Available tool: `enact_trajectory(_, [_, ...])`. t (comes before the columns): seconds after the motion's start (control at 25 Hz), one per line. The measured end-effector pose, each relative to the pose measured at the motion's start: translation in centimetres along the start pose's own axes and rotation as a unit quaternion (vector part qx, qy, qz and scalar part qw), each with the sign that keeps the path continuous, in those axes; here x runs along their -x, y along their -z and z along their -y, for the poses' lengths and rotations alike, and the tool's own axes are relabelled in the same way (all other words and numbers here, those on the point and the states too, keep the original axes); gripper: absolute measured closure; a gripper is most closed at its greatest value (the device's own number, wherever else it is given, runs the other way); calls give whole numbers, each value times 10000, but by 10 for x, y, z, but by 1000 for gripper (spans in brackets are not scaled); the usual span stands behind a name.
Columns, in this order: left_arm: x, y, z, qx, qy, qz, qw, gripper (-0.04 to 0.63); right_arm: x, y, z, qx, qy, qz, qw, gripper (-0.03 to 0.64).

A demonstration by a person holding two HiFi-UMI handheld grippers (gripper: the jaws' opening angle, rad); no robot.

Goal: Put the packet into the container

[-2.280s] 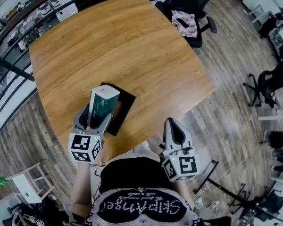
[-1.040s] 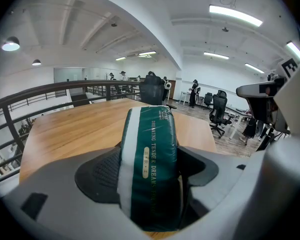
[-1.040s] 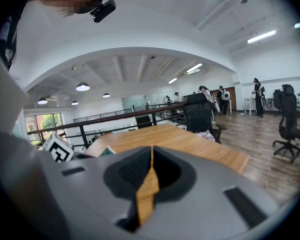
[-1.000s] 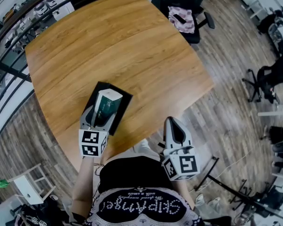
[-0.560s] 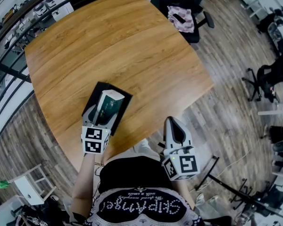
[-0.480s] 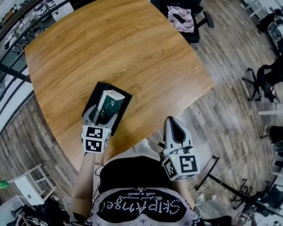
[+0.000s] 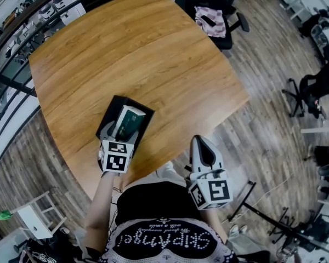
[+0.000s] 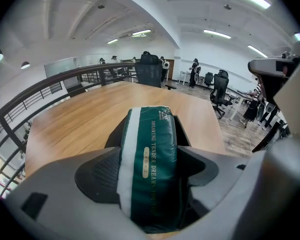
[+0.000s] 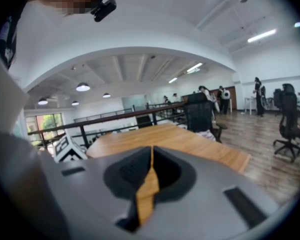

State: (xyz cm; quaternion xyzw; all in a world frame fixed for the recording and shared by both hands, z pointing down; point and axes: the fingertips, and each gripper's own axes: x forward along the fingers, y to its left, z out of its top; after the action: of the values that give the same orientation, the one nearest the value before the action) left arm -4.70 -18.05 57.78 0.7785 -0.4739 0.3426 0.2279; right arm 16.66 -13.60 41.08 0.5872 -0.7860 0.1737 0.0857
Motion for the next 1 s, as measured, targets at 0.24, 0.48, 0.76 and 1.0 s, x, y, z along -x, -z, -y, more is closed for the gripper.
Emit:
enact_trajectory(0.24, [-7, 1, 4, -104, 40, -158, 9998, 224, -1, 1, -3, -3, -59, -12, 10000, 583])
enact_trajectory(0.48, [-17, 11, 10, -1, 29, -632, 9980, 224, -3, 0, -3, -26, -75, 0, 10000, 583])
enact_trajectory(0.76, [-23, 12, 12, 8, -28, -890, 9960, 224, -4, 0, -2, -26, -106, -19, 9999, 583])
enact_trajectory(1.0, [-30, 11, 12, -37, -140, -1030, 9946, 227, -9, 0, -2, -22, -173, -37, 9998, 583])
